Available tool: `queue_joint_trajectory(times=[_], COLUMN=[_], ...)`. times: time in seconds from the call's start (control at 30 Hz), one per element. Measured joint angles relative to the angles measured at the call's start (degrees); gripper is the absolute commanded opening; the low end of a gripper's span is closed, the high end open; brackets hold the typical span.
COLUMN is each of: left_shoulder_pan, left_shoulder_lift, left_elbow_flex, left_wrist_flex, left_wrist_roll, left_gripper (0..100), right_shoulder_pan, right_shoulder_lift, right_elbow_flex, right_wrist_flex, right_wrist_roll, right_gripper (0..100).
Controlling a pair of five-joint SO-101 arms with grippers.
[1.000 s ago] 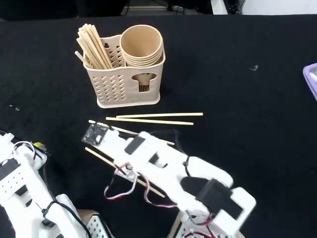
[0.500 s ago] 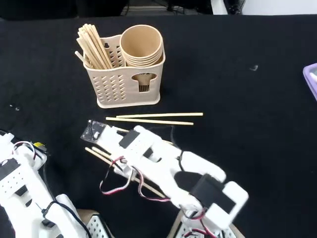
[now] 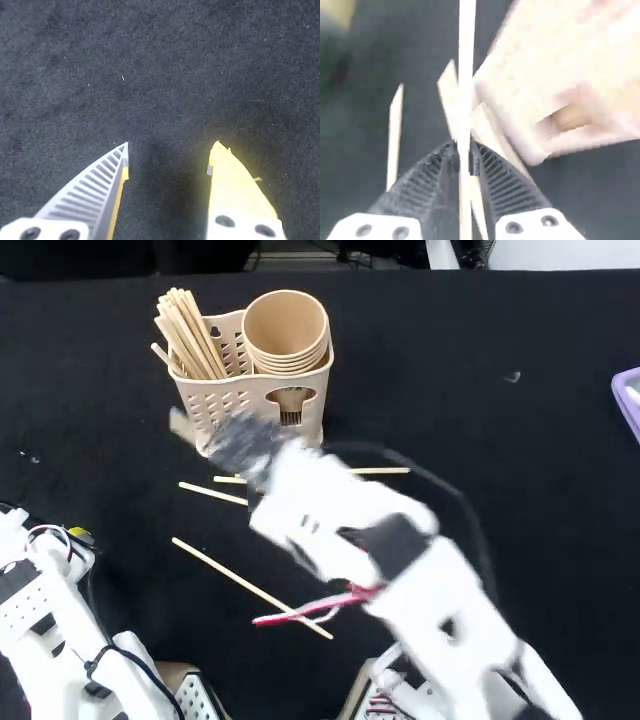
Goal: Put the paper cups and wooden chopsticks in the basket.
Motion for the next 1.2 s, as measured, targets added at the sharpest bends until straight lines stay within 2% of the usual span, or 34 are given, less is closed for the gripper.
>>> queue_joint_trajectory(times=[0.07, 0.27, 0.37, 0.47, 0.6, 0.77, 1.03, 1.1, 1.2], left_shoulder_pan=[0.0, 0.0, 0.0, 0.0, 0.0, 0.0, 0.0, -0.1, 0.0], left_shoulder_lift=[0.0, 0.0, 0.0, 0.0, 0.0, 0.0, 0.0, 0.0, 0.0], left_elbow_flex=[0.0, 0.0, 0.0, 0.0, 0.0, 0.0, 0.0, 0.0, 0.0], left_wrist_flex=[0.0, 0.0, 0.0, 0.0, 0.0, 0.0, 0.0, 0.0, 0.0], left_wrist_roll=[0.0, 0.0, 0.0, 0.0, 0.0, 0.0, 0.0, 0.0, 0.0], left_gripper=[26, 26, 26, 26, 26, 26, 26, 26, 26], right_shoulder_pan=[0.4, 1.1, 1.2, 1.2, 2.5, 5.5, 4.8, 4.1, 3.9], right_shoulder_lift=[-1.9, 0.4, 5.6, 12.0, 21.4, 31.6, 31.5, 31.5, 31.5], right_elbow_flex=[-2.9, -7.9, -11.2, -15.9, -22.2, -24.9, -12.1, -8.6, -5.5], right_wrist_flex=[-6.4, -33.1, -45.8, -53.3, -57.8, -58.6, -58.7, -58.7, -57.9], right_wrist_roll=[-1.3, -12.4, -14.0, -14.3, -14.2, -14.7, -14.7, -14.7, -14.7], right_gripper=[1.1, 1.1, 1.1, 1.1, 1.1, 1.1, 1.4, 4.1, 16.0])
